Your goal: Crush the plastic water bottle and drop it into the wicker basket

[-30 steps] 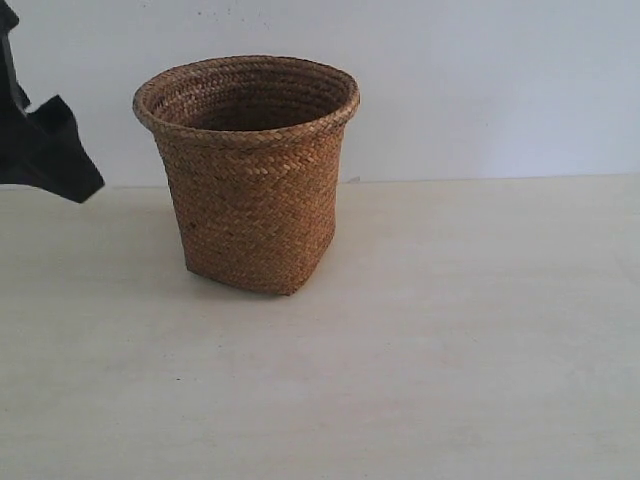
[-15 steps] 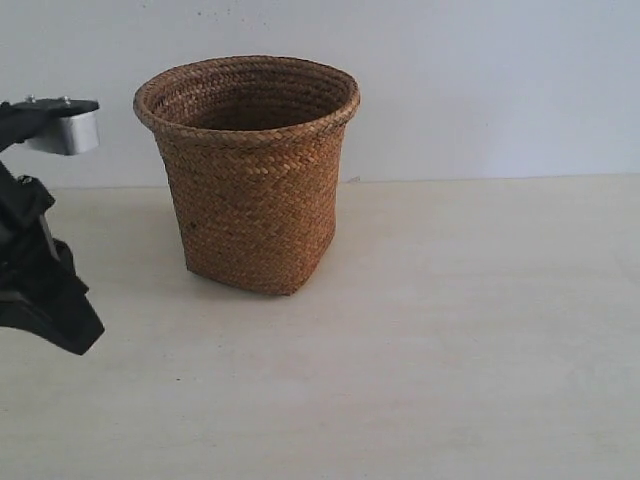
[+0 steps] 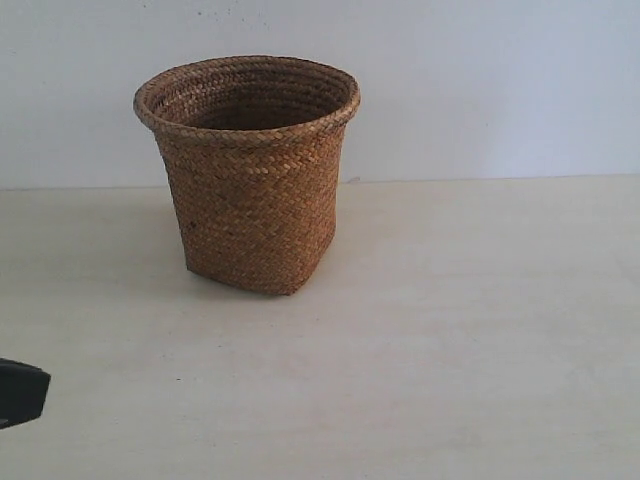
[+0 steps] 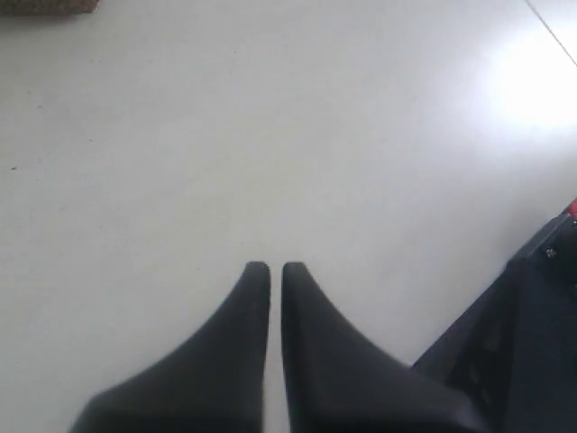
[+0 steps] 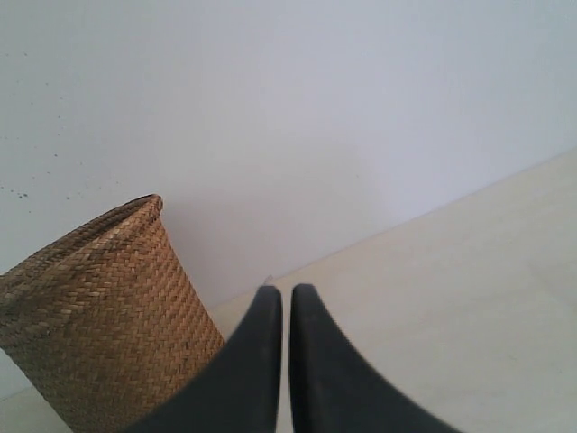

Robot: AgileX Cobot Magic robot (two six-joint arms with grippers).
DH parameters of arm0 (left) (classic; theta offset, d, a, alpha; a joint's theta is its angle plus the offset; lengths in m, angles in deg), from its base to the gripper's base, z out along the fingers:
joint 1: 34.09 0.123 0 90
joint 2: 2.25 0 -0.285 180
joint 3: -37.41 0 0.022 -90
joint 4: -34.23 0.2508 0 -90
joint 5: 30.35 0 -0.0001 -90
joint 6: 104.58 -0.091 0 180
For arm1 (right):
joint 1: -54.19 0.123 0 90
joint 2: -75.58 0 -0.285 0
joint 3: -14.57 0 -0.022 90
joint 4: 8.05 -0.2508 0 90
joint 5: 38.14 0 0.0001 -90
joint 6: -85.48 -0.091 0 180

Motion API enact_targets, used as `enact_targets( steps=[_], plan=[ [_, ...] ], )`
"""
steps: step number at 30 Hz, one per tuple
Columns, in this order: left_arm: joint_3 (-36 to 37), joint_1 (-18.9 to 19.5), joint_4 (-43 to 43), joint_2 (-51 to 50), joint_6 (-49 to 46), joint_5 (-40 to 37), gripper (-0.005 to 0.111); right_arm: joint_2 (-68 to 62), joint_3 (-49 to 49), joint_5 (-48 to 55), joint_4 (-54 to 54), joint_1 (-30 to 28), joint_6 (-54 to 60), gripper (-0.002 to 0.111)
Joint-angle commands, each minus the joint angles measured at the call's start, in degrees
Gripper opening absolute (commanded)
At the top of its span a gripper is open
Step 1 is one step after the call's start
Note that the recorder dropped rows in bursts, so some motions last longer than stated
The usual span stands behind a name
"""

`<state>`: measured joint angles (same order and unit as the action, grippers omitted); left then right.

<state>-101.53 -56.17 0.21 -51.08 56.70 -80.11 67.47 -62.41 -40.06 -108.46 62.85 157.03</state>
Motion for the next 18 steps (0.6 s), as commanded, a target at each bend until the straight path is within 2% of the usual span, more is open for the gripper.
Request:
enact_targets(
  steps=[1, 5, 7, 11, 14, 18],
  plan=[
    [1.8, -0.2, -0.9, 7.6, -0.4, 1.7, 0.004, 0.3, -0.2, 0.2, 0.5, -0.2, 0.4, 0.000],
    [1.8, -0.2, -2.2, 12.4, -0.3, 3.3, 0.004, 0.3, -0.2, 0.2, 0.5, -0.2, 0.4, 0.000],
    [1.9, -0.2, -2.1, 13.9, -5.2, 7.3, 0.004, 0.3, -0.2, 0.2, 0.5, -0.2, 0.4, 0.000],
    [6.3, 0.8, -6.5, 17.3, -16.7, 25.4, 0.004, 0.3, -0.2, 0.3, 0.5, -0.2, 0.4, 0.000],
    [12.6, 5.0, -9.1, 22.4, -21.0, 36.8, 0.004, 0.3, -0.2, 0.2, 0.5, -0.2, 0.4, 0.000],
    [21.8, 9.9, -8.7, 29.8, -21.2, 49.3, 0.004, 0.3, -0.2, 0.5, 0.5, -0.2, 0.4, 0.000]
  ],
)
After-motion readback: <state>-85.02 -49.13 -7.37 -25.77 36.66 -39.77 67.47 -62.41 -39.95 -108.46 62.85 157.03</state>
